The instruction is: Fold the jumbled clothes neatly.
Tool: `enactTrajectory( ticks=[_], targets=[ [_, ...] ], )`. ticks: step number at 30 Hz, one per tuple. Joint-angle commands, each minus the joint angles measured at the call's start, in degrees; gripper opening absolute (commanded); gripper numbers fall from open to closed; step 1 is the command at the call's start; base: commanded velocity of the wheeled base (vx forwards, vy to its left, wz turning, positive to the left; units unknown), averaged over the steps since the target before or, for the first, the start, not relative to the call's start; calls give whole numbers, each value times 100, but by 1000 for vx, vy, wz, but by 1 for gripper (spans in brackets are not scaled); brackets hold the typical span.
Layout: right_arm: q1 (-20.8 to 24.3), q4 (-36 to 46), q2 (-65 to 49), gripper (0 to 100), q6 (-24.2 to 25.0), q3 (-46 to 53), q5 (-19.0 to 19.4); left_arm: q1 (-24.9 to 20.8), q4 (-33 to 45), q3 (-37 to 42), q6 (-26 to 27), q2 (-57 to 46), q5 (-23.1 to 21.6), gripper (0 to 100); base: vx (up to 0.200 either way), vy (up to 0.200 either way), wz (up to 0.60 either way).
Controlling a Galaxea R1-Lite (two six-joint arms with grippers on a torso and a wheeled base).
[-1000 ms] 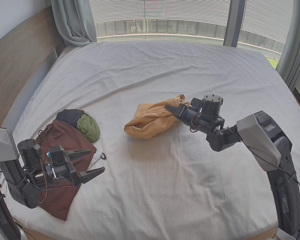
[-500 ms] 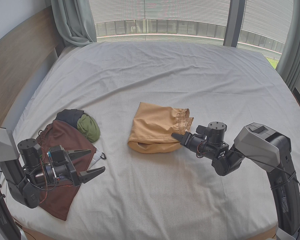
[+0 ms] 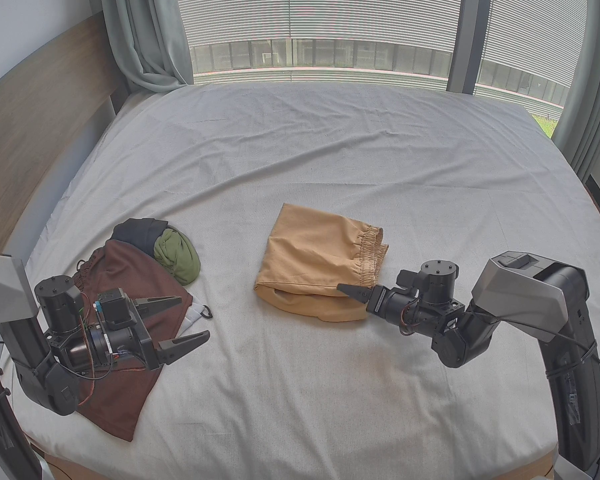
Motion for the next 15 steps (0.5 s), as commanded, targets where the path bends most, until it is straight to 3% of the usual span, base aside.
enactTrajectory(
  ticks=[1, 7, 15],
  targets=[
    [158, 25, -533, 100, -311, 985, 1, 23, -3, -15, -7, -9, 0, 100, 0, 0, 0],
    [448, -46, -1008, 100, -355, 1574, 10, 49, -3, -103, -16, -26, 0, 100, 0, 0, 0],
    [589, 200, -1746, 100, -259, 1152, 89, 76, -3, -94, -16, -18, 9, 100, 0, 0, 0]
  ],
)
